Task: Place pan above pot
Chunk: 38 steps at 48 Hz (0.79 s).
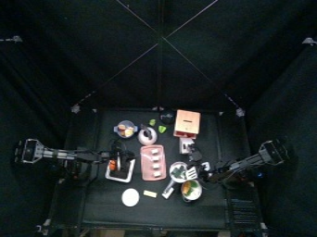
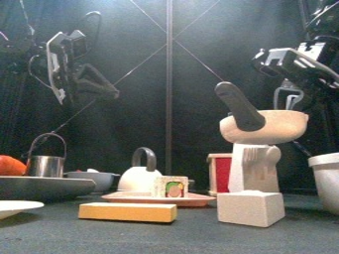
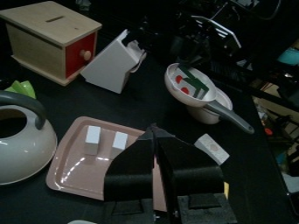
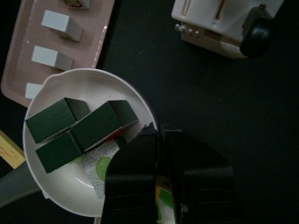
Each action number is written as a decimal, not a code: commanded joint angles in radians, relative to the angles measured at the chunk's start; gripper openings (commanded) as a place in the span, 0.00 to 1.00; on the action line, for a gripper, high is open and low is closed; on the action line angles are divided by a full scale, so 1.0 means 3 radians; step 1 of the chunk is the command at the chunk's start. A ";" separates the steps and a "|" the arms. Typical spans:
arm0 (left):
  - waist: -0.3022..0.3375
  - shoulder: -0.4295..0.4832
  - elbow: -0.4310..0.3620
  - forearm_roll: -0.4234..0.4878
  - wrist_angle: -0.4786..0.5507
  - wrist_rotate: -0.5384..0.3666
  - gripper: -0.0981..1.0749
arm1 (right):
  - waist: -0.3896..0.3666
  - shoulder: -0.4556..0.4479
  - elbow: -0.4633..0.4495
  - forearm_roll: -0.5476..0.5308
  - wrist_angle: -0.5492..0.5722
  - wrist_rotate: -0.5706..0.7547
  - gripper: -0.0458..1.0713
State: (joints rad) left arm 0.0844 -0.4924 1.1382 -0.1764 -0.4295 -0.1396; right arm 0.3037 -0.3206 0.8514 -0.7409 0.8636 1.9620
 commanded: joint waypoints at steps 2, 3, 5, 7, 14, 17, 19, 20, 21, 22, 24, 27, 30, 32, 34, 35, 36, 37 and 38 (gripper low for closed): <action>0.0000 -0.0020 -0.0041 -0.0005 -0.0015 0.0010 0.40 | -0.0046 0.0031 -0.0005 -0.0026 -0.0082 0.0020 0.28; 0.0000 -0.0020 -0.0046 -0.0005 -0.0015 0.0010 0.40 | -0.0056 0.0046 -0.0005 -0.0026 -0.0107 0.0020 0.28; 0.0000 -0.0015 -0.0041 -0.0005 -0.0015 0.0005 0.40 | -0.0072 0.0092 -0.0005 -0.0031 -0.0148 0.0020 0.28; 0.0000 -0.0015 -0.0041 -0.0005 -0.0015 0.0005 0.40 | -0.0087 0.0143 -0.0005 -0.0041 -0.0159 0.0015 0.28; 0.0000 -0.0015 -0.0036 -0.0005 -0.0015 0.0010 0.40 | -0.0143 0.0286 -0.0031 -0.0066 -0.0164 -0.0015 0.28; -0.0005 -0.0020 -0.0041 -0.0005 -0.0015 0.0010 0.40 | -0.0159 0.0312 -0.0031 -0.0082 -0.0164 -0.0020 0.28; -0.0005 -0.0020 -0.0041 -0.0005 -0.0015 0.0010 0.40 | -0.0169 0.0322 -0.0026 -0.0097 -0.0164 -0.0015 0.28; 0.0000 -0.0020 -0.0041 -0.0005 -0.0015 0.0010 0.40 | -0.0169 0.0322 -0.0020 -0.0102 -0.0159 -0.0015 0.28; 0.0000 -0.0020 -0.0041 -0.0005 -0.0015 0.0010 0.40 | -0.0174 0.0332 -0.0015 -0.0107 -0.0164 -0.0010 0.28; -0.0005 -0.0015 -0.0041 -0.0005 -0.0015 0.0010 0.40 | -0.0174 0.0337 -0.0010 -0.0112 -0.0164 -0.0005 0.28; 0.0000 -0.0020 -0.0036 -0.0005 -0.0015 0.0010 0.40 | -0.0179 0.0343 -0.0010 -0.0128 -0.0159 0.0005 0.28; 0.0000 -0.0020 -0.0041 -0.0005 -0.0015 0.0010 0.40 | -0.0189 0.0363 -0.0005 -0.0128 -0.0179 0.0010 0.28; -0.0005 -0.0015 -0.0036 -0.0005 -0.0015 0.0010 0.40 | -0.0194 0.0378 -0.0010 -0.0128 -0.0179 0.0010 0.29; -0.0005 -0.0015 -0.0036 -0.0005 -0.0015 0.0010 0.40 | -0.0194 0.0394 -0.0010 -0.0123 -0.0179 0.0010 0.29; 0.0000 -0.0015 -0.0036 -0.0005 -0.0015 0.0010 0.40 | -0.0194 0.0404 -0.0010 -0.0123 -0.0159 0.0010 0.30; -0.0005 -0.0020 -0.0036 -0.0005 -0.0015 0.0010 0.40 | -0.0194 0.0409 -0.0010 -0.0118 -0.0159 0.0010 0.31; 0.0000 -0.0020 -0.0041 -0.0005 -0.0015 0.0010 0.40 | -0.0194 0.0409 -0.0010 -0.0118 -0.0153 0.0010 0.32; 0.0000 -0.0015 -0.0041 -0.0005 -0.0015 0.0010 0.40 | -0.0205 0.0414 -0.0010 -0.0118 -0.0148 0.0010 0.34; -0.0005 -0.0020 -0.0041 -0.0005 -0.0015 0.0010 0.40 | -0.0205 0.0409 -0.0010 -0.0118 -0.0143 0.0010 0.36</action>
State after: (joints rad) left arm 0.0844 -0.4939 1.1382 -0.1764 -0.4310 -0.1381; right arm 0.2500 -0.1841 0.8590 -0.7716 0.8145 1.9604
